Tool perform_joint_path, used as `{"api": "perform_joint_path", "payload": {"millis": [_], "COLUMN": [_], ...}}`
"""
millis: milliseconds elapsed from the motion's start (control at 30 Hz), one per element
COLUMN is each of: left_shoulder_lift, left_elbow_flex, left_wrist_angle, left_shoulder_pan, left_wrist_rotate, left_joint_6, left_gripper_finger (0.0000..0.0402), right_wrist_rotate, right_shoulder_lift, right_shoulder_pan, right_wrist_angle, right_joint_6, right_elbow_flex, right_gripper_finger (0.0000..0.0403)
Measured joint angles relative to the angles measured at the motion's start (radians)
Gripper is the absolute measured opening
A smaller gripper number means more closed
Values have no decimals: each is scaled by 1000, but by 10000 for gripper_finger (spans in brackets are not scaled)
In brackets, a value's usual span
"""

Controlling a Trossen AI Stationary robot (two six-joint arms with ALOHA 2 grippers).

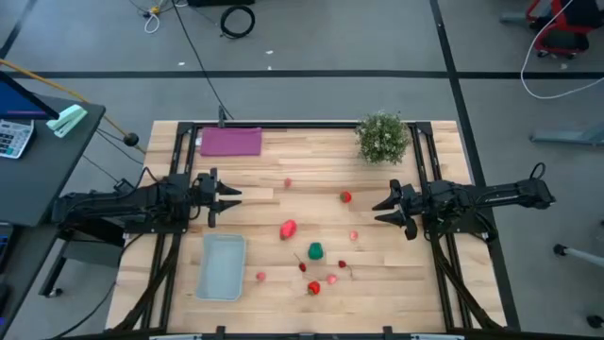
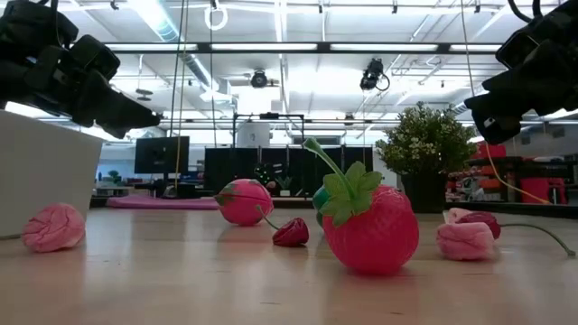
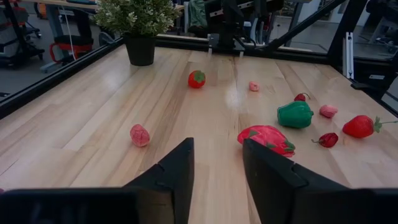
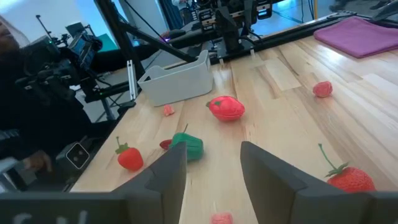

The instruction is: Pick and placing Produce into tupperware

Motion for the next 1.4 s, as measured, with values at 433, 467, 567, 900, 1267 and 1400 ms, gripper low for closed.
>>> {"api": "perform_joint_path", "payload": {"millis": [433,467,567,900,1267,1400], "left_shoulder_lift": [0,0,0,0,0,0], "left_elbow_flex": [0,0,0,0,0,0], "left_wrist_angle": [0,0,0,0,0,5], "left_shoulder_pan": [0,0,0,0,0,0], "left_wrist_rotate": [0,0,0,0,0,0], "left_joint_6": [0,0,0,0,0,-21], "left_gripper_finger": [148,148,147,138,146,140], "right_wrist_rotate": [0,0,0,0,0,0], "right_shoulder_lift": [0,0,0,0,0,0], "right_shoulder_pan": [0,0,0,0,0,0], "right_wrist_angle": [0,0,0,0,0,0], "right_joint_6": [0,0,0,0,0,0], "right_elbow_flex": [0,0,0,0,0,0], "right_gripper_finger": [160,160,160,160,160,160]}}
